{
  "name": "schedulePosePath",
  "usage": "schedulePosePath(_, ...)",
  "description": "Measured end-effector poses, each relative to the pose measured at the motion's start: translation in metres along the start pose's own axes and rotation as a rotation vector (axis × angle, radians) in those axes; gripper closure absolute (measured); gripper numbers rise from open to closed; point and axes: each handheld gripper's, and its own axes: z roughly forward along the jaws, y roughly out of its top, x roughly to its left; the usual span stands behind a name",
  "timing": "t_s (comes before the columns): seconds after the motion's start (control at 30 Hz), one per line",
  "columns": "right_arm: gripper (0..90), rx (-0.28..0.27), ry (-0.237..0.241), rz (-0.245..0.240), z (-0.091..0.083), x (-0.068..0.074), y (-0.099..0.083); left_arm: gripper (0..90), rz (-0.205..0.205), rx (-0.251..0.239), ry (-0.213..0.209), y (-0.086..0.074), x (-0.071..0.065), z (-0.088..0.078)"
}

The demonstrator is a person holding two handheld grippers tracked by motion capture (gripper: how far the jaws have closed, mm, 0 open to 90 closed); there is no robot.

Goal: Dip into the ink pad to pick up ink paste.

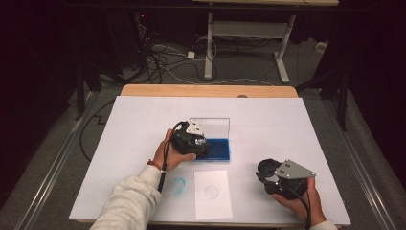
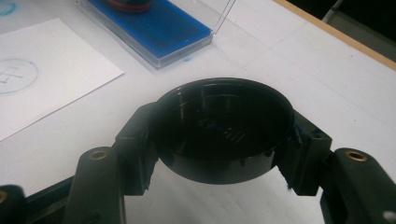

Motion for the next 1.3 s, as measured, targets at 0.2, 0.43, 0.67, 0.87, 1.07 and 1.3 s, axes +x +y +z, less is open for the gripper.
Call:
schedulePosePath(0.2,38.4,0.010,0.010,-0.003,0.0018,0.0013,-0.0003,54.6,-0.018,0.001,-0.017,-0.0009,0.0005,0.0004)
schedulePosePath(0.43,38.4,0.008,0.004,-0.004,0.0019,0.0013,0.0001,54.6,-0.023,0.012,-0.017,-0.0006,0.0009,0.0015)
schedulePosePath(0.67,38.4,0.008,0.001,-0.007,0.0018,0.0019,0.0003,54.7,-0.002,0.039,0.015,0.0032,-0.0045,0.0025)
schedulePosePath(0.87,38.3,0.009,-0.001,-0.007,0.0019,0.0016,0.0002,54.7,-0.002,0.050,0.007,0.0001,-0.0046,-0.0009)
schedulePosePath(1.07,38.3,0.003,-0.015,-0.004,0.0008,0.0014,0.0005,54.7,-0.026,0.036,0.002,-0.0002,-0.0019,0.0009)
schedulePosePath(1.3,38.3,0.004,-0.021,-0.005,0.0005,0.0011,0.0005,54.7,-0.023,0.044,0.019,0.0013,-0.0042,0.0023)
